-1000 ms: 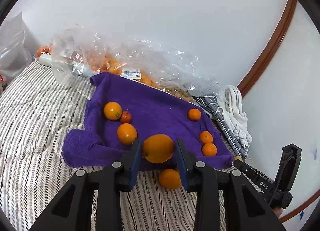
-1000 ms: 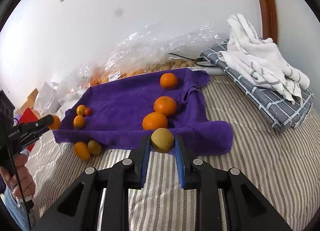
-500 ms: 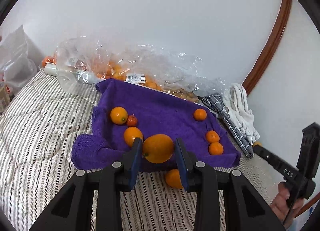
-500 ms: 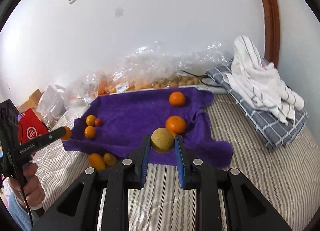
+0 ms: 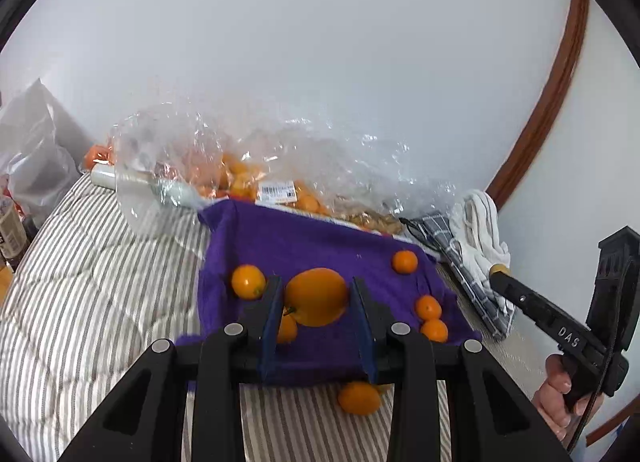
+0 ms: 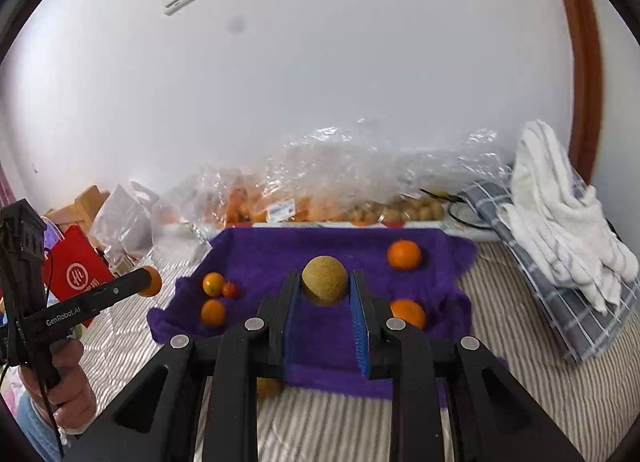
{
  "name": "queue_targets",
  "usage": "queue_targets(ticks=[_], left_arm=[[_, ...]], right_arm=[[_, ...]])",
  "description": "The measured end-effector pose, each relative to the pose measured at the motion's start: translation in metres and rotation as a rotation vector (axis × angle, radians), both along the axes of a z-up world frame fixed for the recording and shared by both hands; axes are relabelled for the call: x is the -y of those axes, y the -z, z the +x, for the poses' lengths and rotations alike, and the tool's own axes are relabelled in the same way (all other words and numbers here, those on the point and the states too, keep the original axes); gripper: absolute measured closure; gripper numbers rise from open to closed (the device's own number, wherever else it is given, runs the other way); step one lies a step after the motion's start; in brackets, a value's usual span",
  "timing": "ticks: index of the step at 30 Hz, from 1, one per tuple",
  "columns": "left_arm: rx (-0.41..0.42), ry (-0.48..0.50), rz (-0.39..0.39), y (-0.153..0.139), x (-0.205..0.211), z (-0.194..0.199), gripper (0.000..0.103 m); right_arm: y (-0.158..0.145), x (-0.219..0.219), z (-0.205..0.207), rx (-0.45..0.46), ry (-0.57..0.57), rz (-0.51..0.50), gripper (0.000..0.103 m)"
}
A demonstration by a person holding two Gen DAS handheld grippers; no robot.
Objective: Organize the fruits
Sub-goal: 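Carry the greenish-brown fruit and orange over the purple towel with both tools, then lower the held greenish-brown fruit and orange toward the towel with both tools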
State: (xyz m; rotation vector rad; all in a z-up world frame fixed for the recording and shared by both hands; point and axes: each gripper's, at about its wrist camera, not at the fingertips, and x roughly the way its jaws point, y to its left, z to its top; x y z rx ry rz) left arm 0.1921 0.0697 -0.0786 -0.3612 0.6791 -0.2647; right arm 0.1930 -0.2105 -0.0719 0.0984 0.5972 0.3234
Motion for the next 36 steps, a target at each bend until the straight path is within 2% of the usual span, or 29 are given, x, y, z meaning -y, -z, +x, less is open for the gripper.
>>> queue_targets(ticks=[6,10,15,22,28,36], left_arm=[[-0.006,-0.012,-0.017,0.005,-0.005,0.026,0.071],[-0.037,-0.023,-0.027,0.025,-0.008,0.036,0.071],[-0.088,-0.024,-0.027,0.043,-0.012,0.038,0.071],[-0.116,-0.063,0.05,0.049,-0.008,0.038,0.071],[-0.15,-0.097,0.132,0.057,-0.003,0.044,0.071],[-0.185,-0.09,0.152,0.064,0.003,0.047,0.071]], right_arm=[[0.009,-0.012,0.028,-0.011,-0.028,-0.017,0.079],[0.031,-0.01,0.039,-0.049,-0.037,-0.014,0.079],[0.055,-0.006,0.054,-0.121,-0.03,-0.056,0.079],[0.073,-0.003,0.061,-0.199,-0.054,-0.014,0.079],[0.084,-0.011,0.063,-0.231,-0.063,-0.032,0.079],[0.095,-0.028,0.062,-0.244,-0.081,-0.105,0.079]])
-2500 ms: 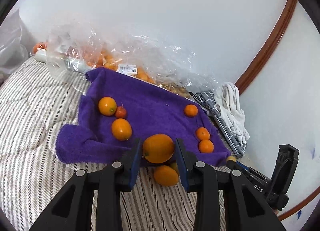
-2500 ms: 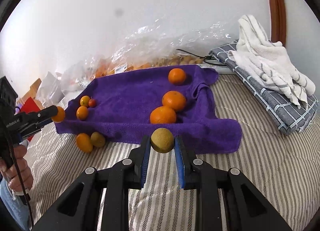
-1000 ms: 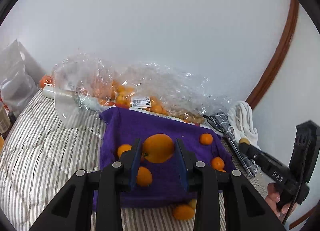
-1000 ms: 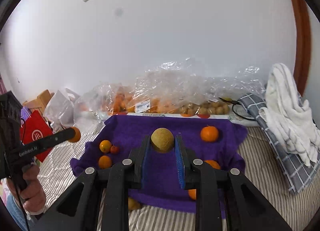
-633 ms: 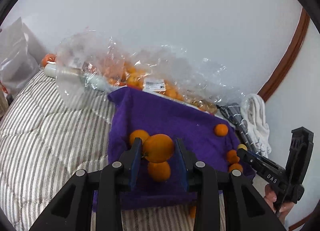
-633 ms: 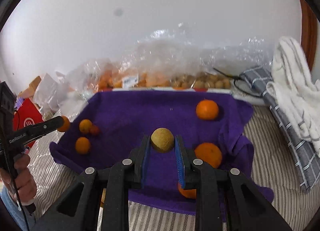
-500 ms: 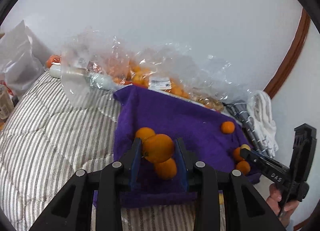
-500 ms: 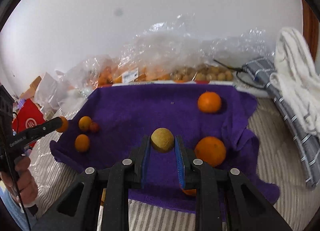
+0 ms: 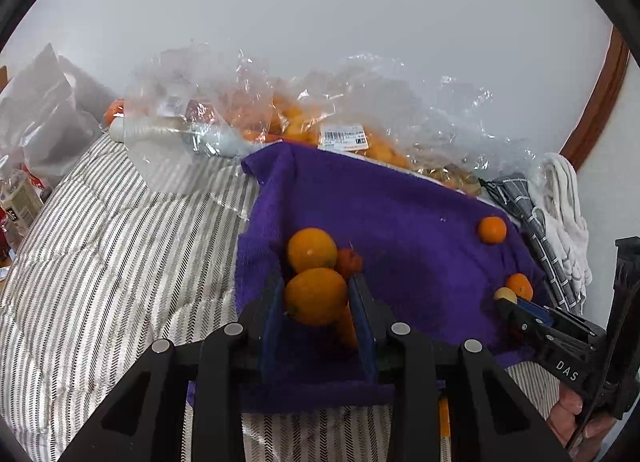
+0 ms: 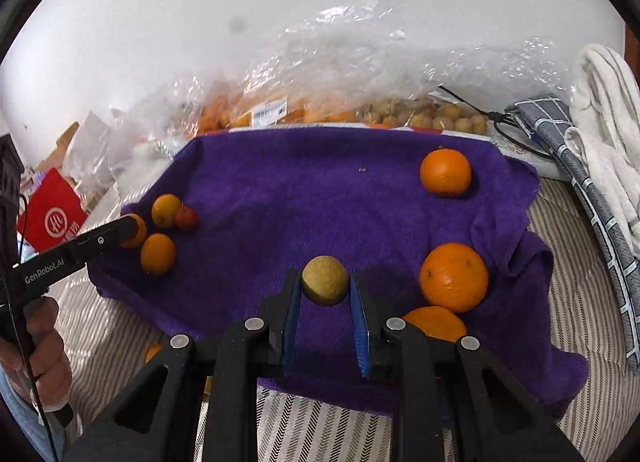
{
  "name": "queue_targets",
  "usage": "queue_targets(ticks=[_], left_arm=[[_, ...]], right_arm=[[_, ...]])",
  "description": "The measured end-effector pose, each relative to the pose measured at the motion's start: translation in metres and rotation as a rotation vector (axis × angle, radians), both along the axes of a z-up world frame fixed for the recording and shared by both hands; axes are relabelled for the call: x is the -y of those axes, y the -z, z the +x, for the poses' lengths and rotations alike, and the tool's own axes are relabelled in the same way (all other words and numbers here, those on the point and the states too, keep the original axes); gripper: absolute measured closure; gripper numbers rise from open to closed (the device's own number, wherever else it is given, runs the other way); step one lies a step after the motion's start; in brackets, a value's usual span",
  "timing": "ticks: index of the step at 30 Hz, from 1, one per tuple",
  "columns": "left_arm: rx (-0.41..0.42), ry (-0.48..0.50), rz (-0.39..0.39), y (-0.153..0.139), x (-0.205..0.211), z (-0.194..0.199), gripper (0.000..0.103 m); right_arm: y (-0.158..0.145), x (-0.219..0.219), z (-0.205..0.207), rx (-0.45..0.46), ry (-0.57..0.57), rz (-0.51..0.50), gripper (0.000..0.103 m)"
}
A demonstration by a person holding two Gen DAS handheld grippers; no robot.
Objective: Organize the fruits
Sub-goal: 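Lower the held greenish-brown fruit and orange toward the towel with both tools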
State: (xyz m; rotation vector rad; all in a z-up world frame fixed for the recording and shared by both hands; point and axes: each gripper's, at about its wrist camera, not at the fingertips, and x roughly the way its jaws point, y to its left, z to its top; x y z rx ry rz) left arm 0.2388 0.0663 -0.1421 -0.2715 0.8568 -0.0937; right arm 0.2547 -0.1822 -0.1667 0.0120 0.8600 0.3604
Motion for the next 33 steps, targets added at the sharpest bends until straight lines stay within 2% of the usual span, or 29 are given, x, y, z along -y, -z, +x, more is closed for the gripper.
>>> queue_targets(ticks=[4,21,33], left_arm=[[0.004,0.001,0.021,0.0,0.003,0.0,0.071],[0.001,0.006,0.028,0.0,0.005,0.001,0.071],[0.055,0.025,0.025,-0.009,0.007,-0.006,0.063]], right_arm=[[0.003,-0.004,0.001,-0.005,-0.005,-0.019,0.079],[0.012,-0.008,0.004,-0.024,-0.017,-0.046,0.079],[0.013,-0.008,0.005,-0.025,-0.016,-0.054,0.076]])
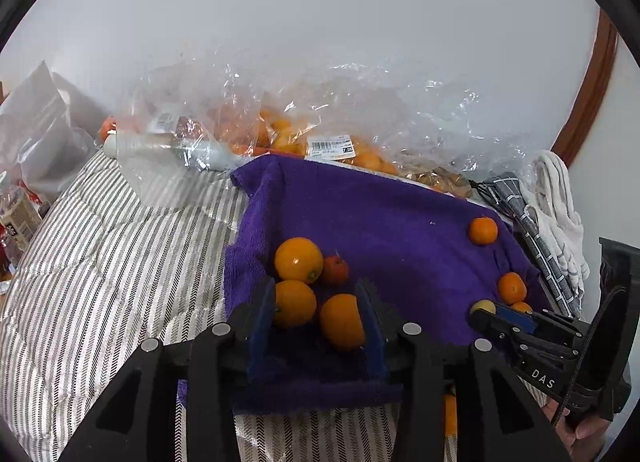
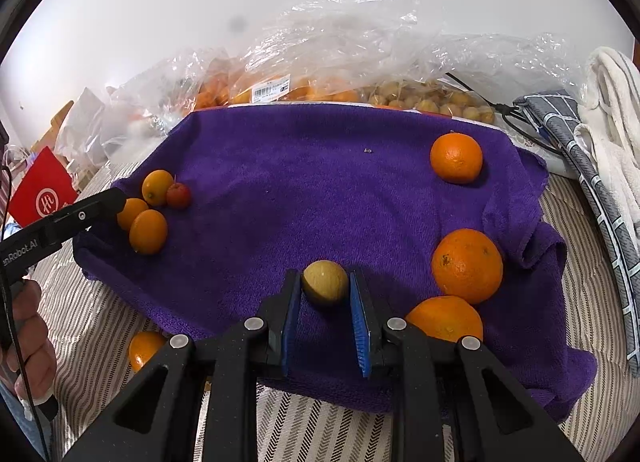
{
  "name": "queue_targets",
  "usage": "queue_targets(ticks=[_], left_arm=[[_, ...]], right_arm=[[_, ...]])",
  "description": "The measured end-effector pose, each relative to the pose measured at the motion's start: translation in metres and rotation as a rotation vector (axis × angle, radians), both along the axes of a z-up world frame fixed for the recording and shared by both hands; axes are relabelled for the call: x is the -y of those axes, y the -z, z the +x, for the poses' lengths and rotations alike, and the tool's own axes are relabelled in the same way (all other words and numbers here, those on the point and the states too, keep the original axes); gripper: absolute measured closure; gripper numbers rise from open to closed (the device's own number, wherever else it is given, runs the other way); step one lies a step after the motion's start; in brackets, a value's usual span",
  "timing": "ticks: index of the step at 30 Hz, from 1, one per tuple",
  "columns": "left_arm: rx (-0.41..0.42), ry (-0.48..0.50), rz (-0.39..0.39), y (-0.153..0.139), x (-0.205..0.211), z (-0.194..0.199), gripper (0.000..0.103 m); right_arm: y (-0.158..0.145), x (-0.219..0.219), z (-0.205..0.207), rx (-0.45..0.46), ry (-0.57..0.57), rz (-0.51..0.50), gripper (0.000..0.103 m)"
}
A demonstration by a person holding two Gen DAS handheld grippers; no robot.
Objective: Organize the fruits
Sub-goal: 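Lower the held greenish-brown fruit and orange toward the towel with both tools, then open the right tool to release its greenish-brown fruit while the left tool releases its orange, then grasp another greenish-brown fruit from the bed with the right tool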
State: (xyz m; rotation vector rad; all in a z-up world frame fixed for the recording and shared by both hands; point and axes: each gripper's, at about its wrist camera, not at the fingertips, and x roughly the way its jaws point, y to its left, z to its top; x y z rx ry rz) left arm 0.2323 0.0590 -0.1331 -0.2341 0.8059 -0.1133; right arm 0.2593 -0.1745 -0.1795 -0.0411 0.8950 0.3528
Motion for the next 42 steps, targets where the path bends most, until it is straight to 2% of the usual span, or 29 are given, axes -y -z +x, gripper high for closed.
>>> queue_targets(ticks=[6,9,14,22,24,29,33,37,42], left_arm=[[0.023,0.005,0.027,-0.002,0.003,-0.002,0.063],[0.039,0.01,0.034,-0.002,0.004,-0.004,0.063],[0.067,0.006,0.028,-0.005,0.004,-0.01,0.063],[0.103,-0.042,0.072,-0.007,-0.003,-0.023,0.063],[0.093,-0.056,0.056,-0.007,-0.009,-0.025,0.063],[0.045,-0.028,-0.043,-0.004,-0.027,-0.04,0.063],[0.039,-0.028,-0.052,-0.004,-0.037,-0.056,0.063],[0.021,-0.017,-0.063,-0.002,-0.044,-0.071,0.063],[-0.021,0.022,-0.016,0.005,-0.037,-0.08,0.063]], right_arm=[[-0.002,0.004,-0.001,-0.005,0.008,0.003,0.067],[-0.007,0.005,-0.004,0.002,0.008,0.025,0.055],[-0.017,0.002,-0.015,0.048,-0.003,0.045,0.045],[-0.033,0.008,-0.035,0.109,-0.002,0.127,0.045],[-0.035,0.008,-0.04,0.106,0.013,0.125,0.045],[-0.034,0.013,-0.062,0.079,0.029,0.136,0.045],[-0.03,0.01,-0.078,0.068,0.017,0.128,0.046],[-0.027,-0.005,-0.09,0.073,-0.034,0.091,0.056],[-0.017,-0.019,-0.082,0.021,-0.048,0.086,0.067]])
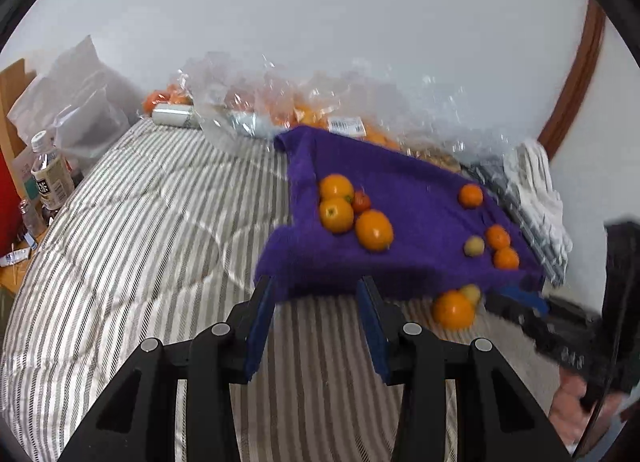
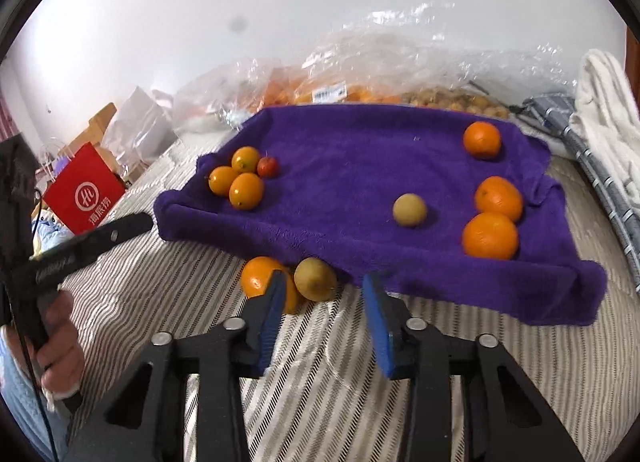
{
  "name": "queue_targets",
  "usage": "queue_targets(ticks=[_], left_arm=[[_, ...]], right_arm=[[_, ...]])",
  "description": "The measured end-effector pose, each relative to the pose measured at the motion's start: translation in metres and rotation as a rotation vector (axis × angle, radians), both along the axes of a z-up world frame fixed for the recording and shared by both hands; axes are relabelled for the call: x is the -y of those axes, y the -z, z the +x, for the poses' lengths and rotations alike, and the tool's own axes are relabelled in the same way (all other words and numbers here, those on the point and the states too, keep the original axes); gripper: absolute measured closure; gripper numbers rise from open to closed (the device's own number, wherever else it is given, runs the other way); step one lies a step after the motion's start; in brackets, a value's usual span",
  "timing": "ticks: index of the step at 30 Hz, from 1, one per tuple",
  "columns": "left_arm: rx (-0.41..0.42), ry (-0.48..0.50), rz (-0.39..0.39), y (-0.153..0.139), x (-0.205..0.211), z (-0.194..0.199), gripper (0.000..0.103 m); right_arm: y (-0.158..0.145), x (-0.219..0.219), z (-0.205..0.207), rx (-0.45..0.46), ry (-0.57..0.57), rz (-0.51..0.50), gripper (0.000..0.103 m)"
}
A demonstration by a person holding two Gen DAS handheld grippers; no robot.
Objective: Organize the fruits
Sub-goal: 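Grasp another greenish-brown fruit from the bed with the right tool, then grasp an orange from the bed with the left tool while the right tool holds its fruit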
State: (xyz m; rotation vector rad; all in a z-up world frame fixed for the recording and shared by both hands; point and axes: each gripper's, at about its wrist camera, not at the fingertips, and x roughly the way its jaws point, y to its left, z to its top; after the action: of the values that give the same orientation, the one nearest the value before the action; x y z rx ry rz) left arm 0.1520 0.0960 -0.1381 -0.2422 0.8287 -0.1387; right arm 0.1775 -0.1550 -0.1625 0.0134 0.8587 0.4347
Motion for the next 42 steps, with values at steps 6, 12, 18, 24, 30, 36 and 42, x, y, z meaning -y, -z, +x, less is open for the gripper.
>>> queue_targets(ticks=[6,12,18,24,30,36,42], left_arm=[[-0.049,0.034,0.043,0.009,0.011,0.003,0.063],[-0.062,0.051,0.064,0.012,0.016,0.003,0.063],[-0.082,0.055,0.079,0.015,0.019,0.005,0.063],[-0.105,0.036,0.062,0.018,0.015,0.009,0.063],[-0.107,0.051,0.078,0.018,0.02,0.008,0.061],[-0.113,0.046,0.082,0.018,0.019,0.009,0.061],[-0.12,0.033,0.077,0.019,0.017,0.01,0.061]], right_arm=[[0.005,-0.003,0.015,-0.067,-0.001,0.065,0.067],[0.008,0.001,0.023,-0.111,0.001,0.139,0.072],[0.01,0.012,0.02,-0.106,0.011,0.166,0.088],[0.009,0.02,0.017,-0.102,0.008,0.169,0.085],[0.017,0.01,0.022,-0.127,0.01,0.153,0.071],[0.022,0.009,0.023,-0.138,0.018,0.14,0.076],[0.001,0.028,0.001,0.018,0.065,0.01,0.076]])
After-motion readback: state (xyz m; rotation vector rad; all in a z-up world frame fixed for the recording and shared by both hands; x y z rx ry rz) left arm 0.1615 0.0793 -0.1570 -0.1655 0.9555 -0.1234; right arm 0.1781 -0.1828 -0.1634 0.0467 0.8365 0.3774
